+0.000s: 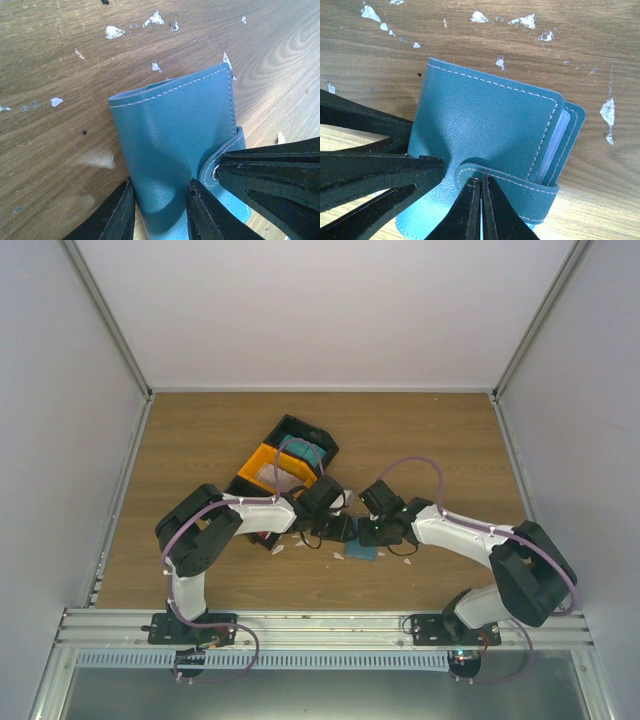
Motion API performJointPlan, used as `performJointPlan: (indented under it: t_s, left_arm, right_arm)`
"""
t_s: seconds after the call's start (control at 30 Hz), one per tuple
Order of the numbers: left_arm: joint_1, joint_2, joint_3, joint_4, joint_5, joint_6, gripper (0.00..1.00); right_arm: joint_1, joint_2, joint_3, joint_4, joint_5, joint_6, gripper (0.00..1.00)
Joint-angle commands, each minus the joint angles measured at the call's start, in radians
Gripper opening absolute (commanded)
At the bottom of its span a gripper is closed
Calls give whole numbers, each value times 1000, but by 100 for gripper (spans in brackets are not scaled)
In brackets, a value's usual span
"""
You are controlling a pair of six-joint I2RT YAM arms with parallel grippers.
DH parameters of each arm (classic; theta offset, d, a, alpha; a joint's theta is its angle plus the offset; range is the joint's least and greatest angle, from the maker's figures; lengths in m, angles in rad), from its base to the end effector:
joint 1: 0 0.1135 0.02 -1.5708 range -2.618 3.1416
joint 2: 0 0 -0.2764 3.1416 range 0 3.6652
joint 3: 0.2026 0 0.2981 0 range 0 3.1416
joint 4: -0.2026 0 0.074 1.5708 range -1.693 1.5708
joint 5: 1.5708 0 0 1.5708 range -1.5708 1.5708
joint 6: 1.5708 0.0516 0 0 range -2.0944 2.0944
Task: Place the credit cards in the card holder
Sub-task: Close the card holder at the center of the board, then reset both arms
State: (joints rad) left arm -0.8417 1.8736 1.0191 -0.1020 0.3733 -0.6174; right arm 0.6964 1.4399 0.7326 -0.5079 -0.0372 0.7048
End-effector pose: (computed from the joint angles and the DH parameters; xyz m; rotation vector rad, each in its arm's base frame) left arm 0.2589 -0.3181 0.0967 0.4737 2.7272 -0.9731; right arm 0.2201 0.1866 0.1257 0.0025 2.8700 0.3733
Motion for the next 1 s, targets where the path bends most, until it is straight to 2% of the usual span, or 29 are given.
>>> performJointPlan:
  t_s: [0.0, 0.2, 0.37, 0.5, 0.7, 0.83, 0.87, 0.97]
  left_arm:
    - [-2, 2, -7, 12, -11, 14, 32]
    - [-2, -7, -8, 10, -22, 9, 32]
    - [-2, -48, -9, 7, -49, 5, 32]
    - [0, -115, -3, -5, -84, 19, 36]
    - [0, -266, 24, -77, -159, 94, 52]
    - [0, -414, 15, -128, -230, 133, 64]
    - [0, -454, 12, -139, -248, 143, 69]
    - [0, -588, -8, -164, -312, 192, 93]
  right_arm:
    - [6, 107, -58, -53, 17, 0, 3]
    - [12, 144, -62, -74, 68, 7, 2]
    - [12, 22, 7, -106, 105, 18, 3]
    - [12, -107, 97, -141, 165, 27, 13]
    - [12, -261, 179, -202, 253, 7, 20]
    - [12, -356, 223, -295, 370, 11, 32]
    - [12, -382, 232, -312, 395, 11, 35]
    - [12, -500, 240, -314, 425, -43, 47]
